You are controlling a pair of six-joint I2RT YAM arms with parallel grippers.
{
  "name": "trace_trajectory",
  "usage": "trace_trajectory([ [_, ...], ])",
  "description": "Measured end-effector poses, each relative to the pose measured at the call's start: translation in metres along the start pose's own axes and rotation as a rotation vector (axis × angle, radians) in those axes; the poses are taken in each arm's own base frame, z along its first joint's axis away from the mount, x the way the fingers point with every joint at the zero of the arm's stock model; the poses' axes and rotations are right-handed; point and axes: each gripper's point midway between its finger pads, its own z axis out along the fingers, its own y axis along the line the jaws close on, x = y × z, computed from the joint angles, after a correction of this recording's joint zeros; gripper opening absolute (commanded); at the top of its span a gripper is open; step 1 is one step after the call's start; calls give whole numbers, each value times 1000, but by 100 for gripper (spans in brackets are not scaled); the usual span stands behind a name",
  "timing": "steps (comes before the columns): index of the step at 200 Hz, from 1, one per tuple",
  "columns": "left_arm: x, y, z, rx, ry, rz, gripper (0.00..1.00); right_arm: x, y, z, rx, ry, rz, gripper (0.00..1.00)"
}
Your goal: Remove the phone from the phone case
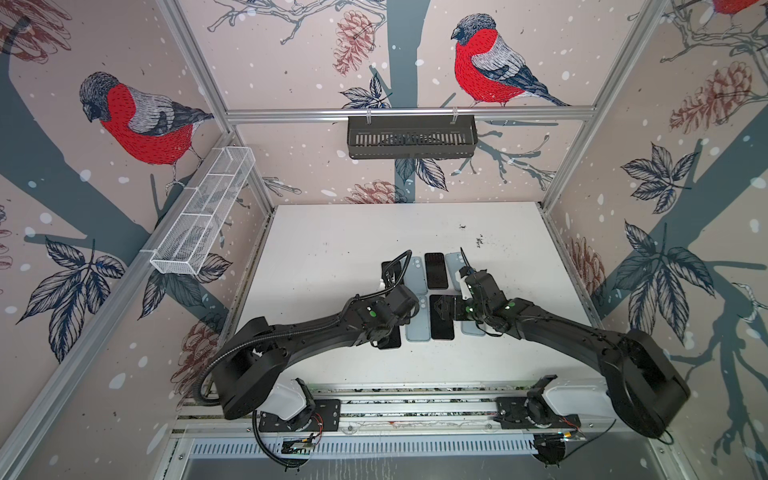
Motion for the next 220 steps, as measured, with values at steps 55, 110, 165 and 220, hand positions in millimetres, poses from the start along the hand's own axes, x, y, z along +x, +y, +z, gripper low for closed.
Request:
trace_trajectory([
  [55, -17, 8, 40, -48, 42, 74, 88, 6, 2, 13, 54, 20, -45, 100],
  [110, -33, 6, 76, -76, 62, 106, 87, 6, 4, 15, 63, 19, -55, 99],
  [165, -25, 7, 96, -103, 99, 148, 87, 5, 8, 16, 54, 16, -62, 99],
  [220, -31, 8, 107, -132, 71, 142, 87, 6, 10, 17, 50, 15, -64, 99],
])
